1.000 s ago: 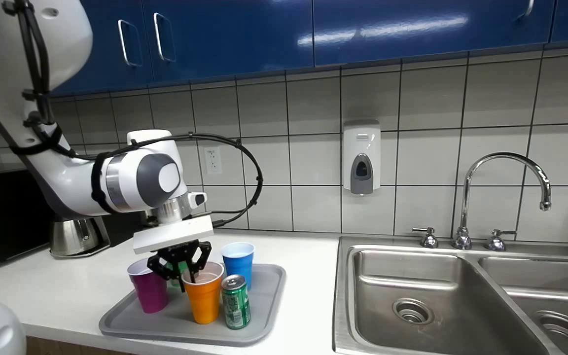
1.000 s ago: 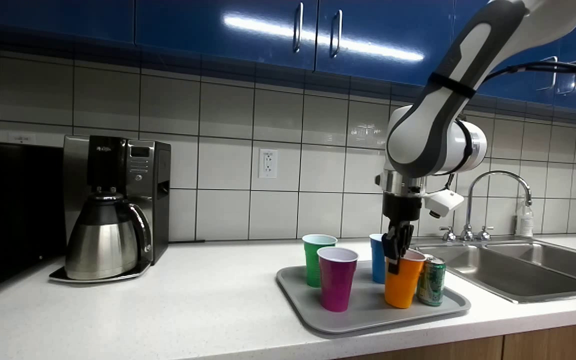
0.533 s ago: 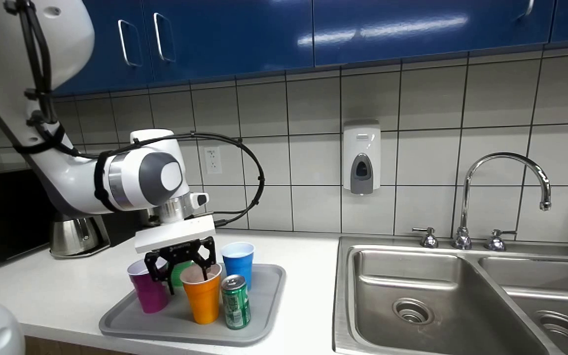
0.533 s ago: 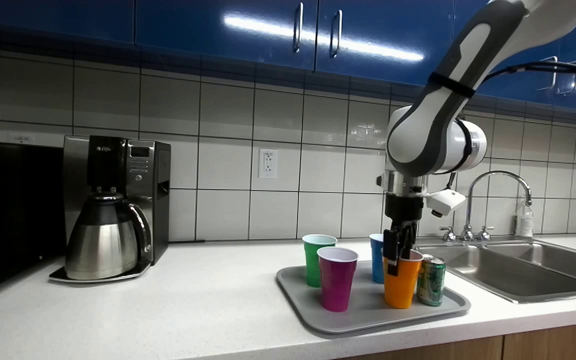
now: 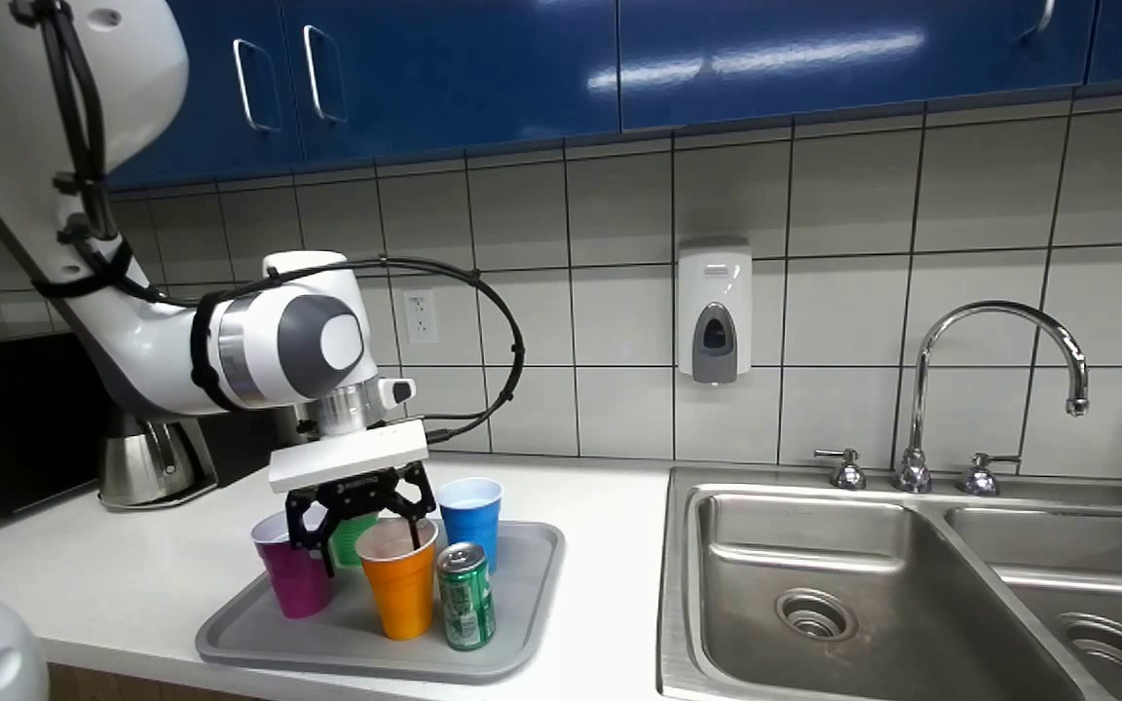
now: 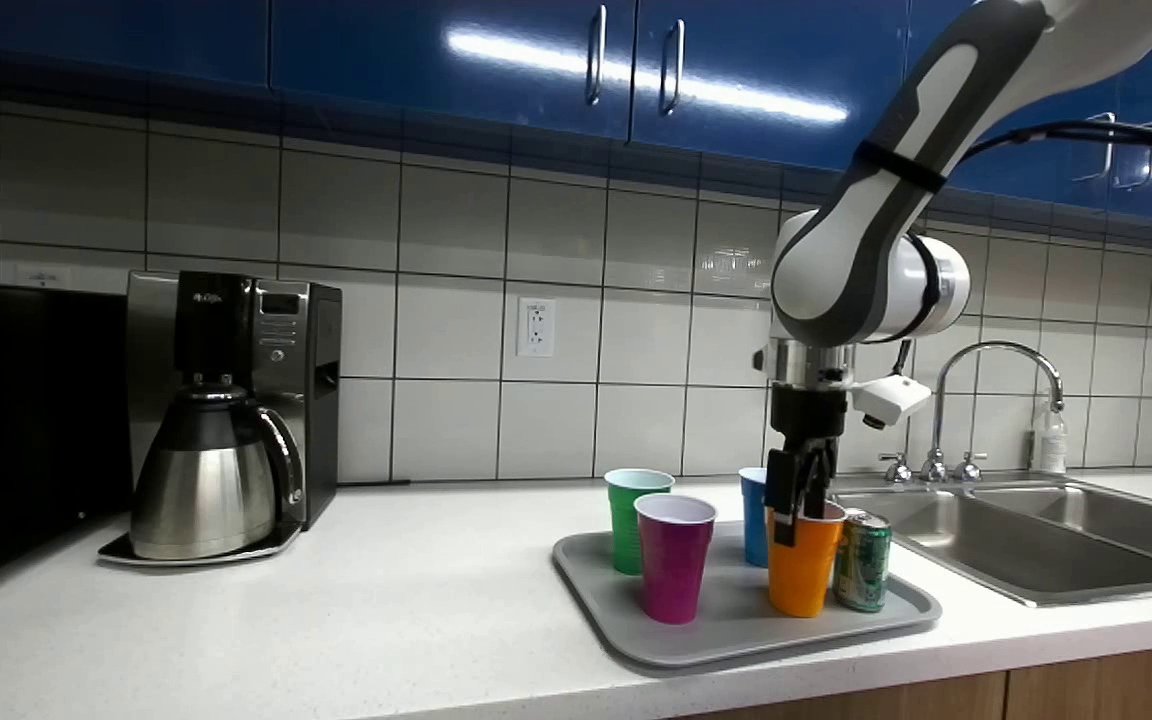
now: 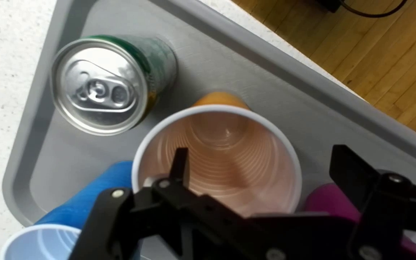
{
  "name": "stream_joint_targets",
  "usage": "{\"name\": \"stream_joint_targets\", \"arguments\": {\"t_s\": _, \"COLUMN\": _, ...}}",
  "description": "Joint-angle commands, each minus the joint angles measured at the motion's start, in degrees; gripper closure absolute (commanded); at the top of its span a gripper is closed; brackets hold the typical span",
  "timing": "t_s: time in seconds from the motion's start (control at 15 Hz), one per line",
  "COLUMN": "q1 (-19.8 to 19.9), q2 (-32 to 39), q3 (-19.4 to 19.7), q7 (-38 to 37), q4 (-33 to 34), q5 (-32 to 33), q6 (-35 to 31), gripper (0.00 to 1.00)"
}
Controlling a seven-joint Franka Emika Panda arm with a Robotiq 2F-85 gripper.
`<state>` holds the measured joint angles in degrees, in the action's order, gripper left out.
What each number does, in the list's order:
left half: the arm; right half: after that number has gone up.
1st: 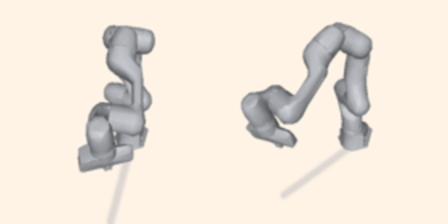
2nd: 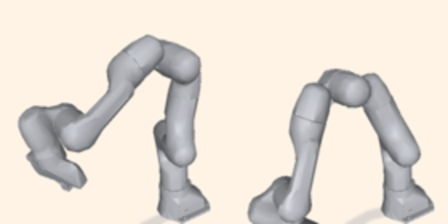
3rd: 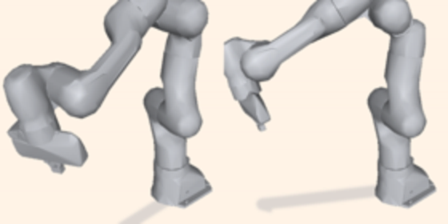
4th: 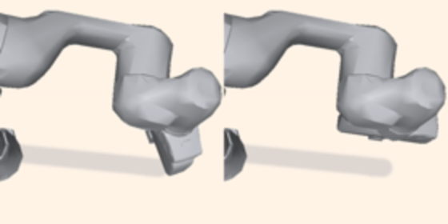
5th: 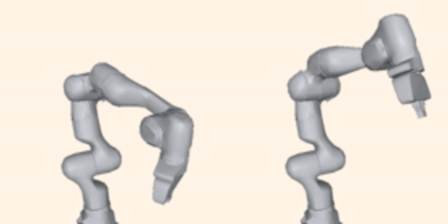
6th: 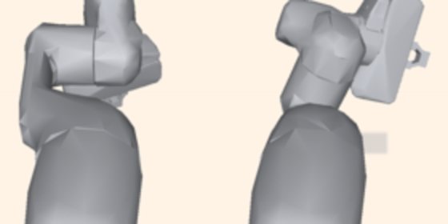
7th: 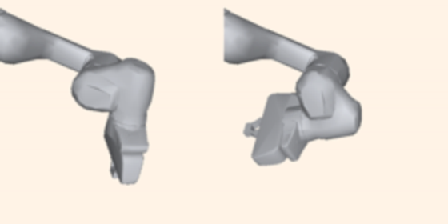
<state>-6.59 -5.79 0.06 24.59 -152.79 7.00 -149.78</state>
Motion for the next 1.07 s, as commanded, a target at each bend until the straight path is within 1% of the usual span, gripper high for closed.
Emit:
{"name": "stream_joint_targets", "arguments": {"t_s": 0.0, "q1": 0.51, "q2": -2.27, "q3": 0.03, "q7": 3.8, "q4": 1.08, "q5": -2.86, "q6": 3.55, "gripper": 0.0}}
{"name": "stream_joint_targets", "arguments": {"t_s": 0.47, "q1": 0.29, "q2": -4.32, "q3": 0.31, "q7": 4.46, "q4": 1.74, "q5": -4.0, "q6": 5.15, "gripper": 0.0}}
{"name": "stream_joint_targets", "arguments": {"t_s": 1.0, "q1": 0.1, "q2": -9.81, "q3": 0.95, "q7": 3.2, "q4": 1.1, "q5": -4.8, "q6": 8.17, "gripper": 0.0}}
